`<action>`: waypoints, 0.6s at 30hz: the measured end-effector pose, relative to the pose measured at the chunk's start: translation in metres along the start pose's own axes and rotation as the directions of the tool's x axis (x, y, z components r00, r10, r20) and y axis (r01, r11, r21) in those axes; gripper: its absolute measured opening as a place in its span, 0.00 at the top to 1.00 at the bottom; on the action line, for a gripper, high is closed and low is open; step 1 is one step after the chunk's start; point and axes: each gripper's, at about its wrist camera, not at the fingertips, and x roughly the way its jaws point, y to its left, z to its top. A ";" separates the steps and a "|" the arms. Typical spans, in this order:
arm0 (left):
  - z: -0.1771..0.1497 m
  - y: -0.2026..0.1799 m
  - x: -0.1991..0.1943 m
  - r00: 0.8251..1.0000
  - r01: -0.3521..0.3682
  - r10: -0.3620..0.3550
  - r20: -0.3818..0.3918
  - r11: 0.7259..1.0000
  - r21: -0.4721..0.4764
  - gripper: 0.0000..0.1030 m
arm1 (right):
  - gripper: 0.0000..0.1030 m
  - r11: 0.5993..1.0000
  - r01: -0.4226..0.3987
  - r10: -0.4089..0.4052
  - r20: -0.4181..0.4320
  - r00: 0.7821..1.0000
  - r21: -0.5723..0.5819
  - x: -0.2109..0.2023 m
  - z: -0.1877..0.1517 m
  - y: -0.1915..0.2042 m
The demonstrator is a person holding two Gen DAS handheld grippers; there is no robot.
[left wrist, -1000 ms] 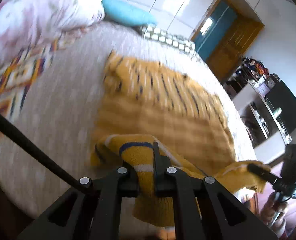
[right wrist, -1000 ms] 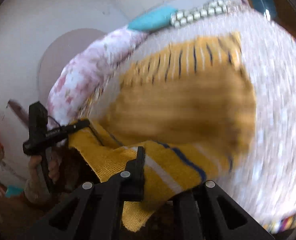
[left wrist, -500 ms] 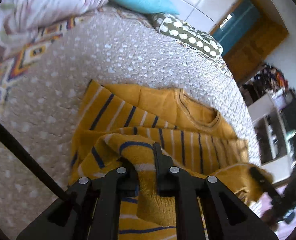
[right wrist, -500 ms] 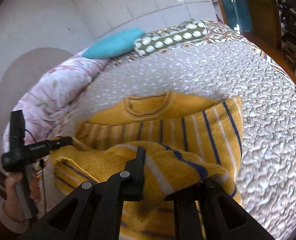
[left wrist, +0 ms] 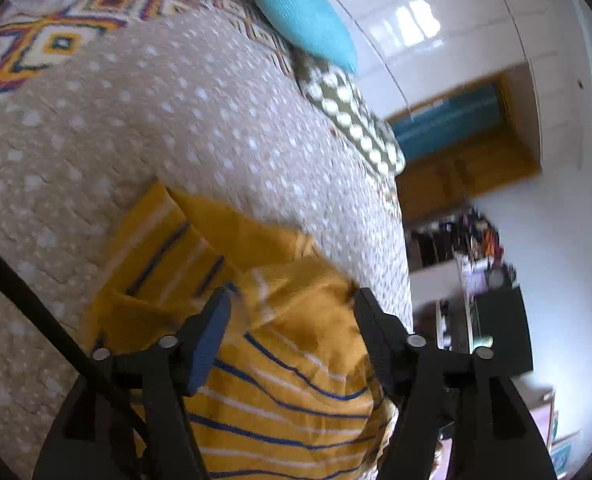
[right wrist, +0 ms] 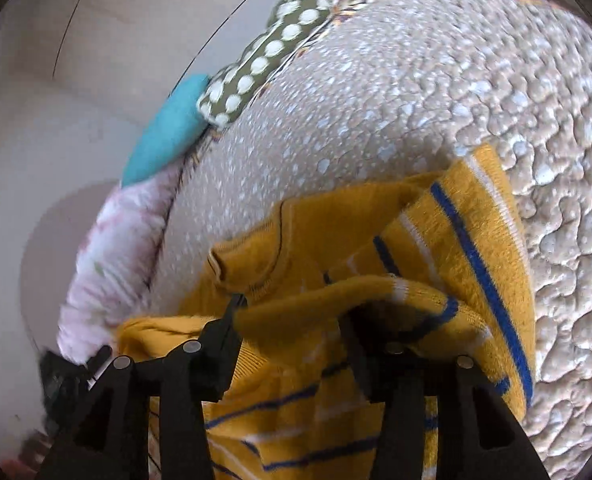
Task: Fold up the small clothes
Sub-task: 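Fold the hem toward the collar with the right gripper while the left gripper grasps the hem, then release the folded sweater and withdraw both grippers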
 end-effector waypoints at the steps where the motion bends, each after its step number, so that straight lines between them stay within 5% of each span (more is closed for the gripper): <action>1: 0.004 0.002 -0.005 1.000 0.003 -0.003 0.015 1.000 -0.007 0.39 | 0.49 1.000 -0.007 0.007 0.007 1.000 0.011 -0.001 0.003 -0.002; 4: 0.012 0.004 -0.026 0.997 -0.052 0.052 0.050 0.999 -0.009 0.38 | 0.43 1.000 0.014 -0.015 0.039 0.999 0.011 -0.006 0.011 0.001; 7: 0.006 -0.007 -0.047 0.985 -0.162 0.154 0.078 0.981 0.108 0.32 | 0.41 0.999 0.045 -0.045 0.062 0.997 -0.002 -0.016 0.017 0.008; 14: -0.063 0.010 -0.080 0.880 -0.473 0.446 0.160 0.799 0.371 0.26 | 0.41 0.980 0.070 -0.060 0.060 0.996 -0.188 -0.040 -0.011 0.049; 18: -0.099 0.049 -0.079 0.797 -0.598 0.563 0.218 0.688 0.412 0.25 | 0.59 0.930 0.052 -0.067 -0.030 0.997 -0.364 -0.014 -0.047 0.097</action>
